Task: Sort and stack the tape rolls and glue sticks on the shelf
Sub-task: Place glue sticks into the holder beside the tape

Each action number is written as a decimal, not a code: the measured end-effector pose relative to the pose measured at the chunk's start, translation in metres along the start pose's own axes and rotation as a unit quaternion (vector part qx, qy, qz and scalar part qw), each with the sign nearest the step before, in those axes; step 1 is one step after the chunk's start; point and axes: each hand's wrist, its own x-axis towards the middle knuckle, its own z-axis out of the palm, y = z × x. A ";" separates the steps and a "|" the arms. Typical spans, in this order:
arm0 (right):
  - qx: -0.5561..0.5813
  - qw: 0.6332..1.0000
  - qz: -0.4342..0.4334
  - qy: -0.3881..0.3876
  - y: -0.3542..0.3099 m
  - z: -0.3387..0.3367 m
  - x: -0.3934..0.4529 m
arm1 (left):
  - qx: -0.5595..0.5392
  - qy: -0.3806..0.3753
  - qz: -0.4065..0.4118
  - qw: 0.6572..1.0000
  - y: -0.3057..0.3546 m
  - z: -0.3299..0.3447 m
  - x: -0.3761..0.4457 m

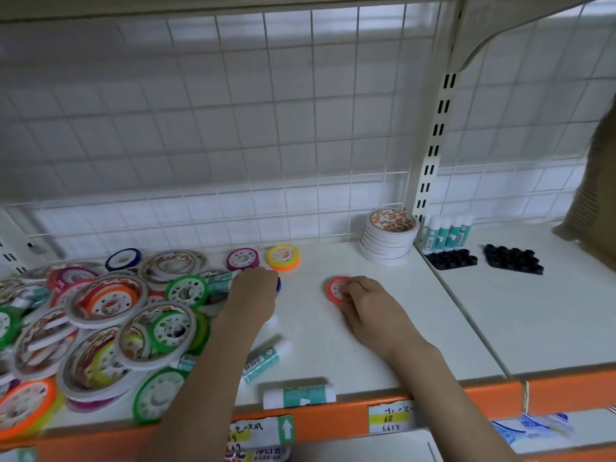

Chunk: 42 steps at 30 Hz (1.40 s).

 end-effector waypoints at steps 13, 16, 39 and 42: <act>-0.022 0.997 -0.072 -0.034 -0.023 -0.001 0.074 | -0.106 0.190 -0.011 0.976 -0.012 -0.009 -0.034; -0.044 0.994 -0.081 -0.063 -0.034 0.002 0.098 | -0.133 0.250 -0.005 0.959 -0.019 -0.008 -0.045; -0.079 0.987 -0.080 -0.115 -0.054 0.024 0.134 | -0.156 0.293 -0.104 0.937 -0.048 0.004 -0.058; -0.083 0.986 -0.087 -0.120 -0.055 0.024 0.132 | -0.149 0.296 -0.090 0.939 -0.044 0.004 -0.053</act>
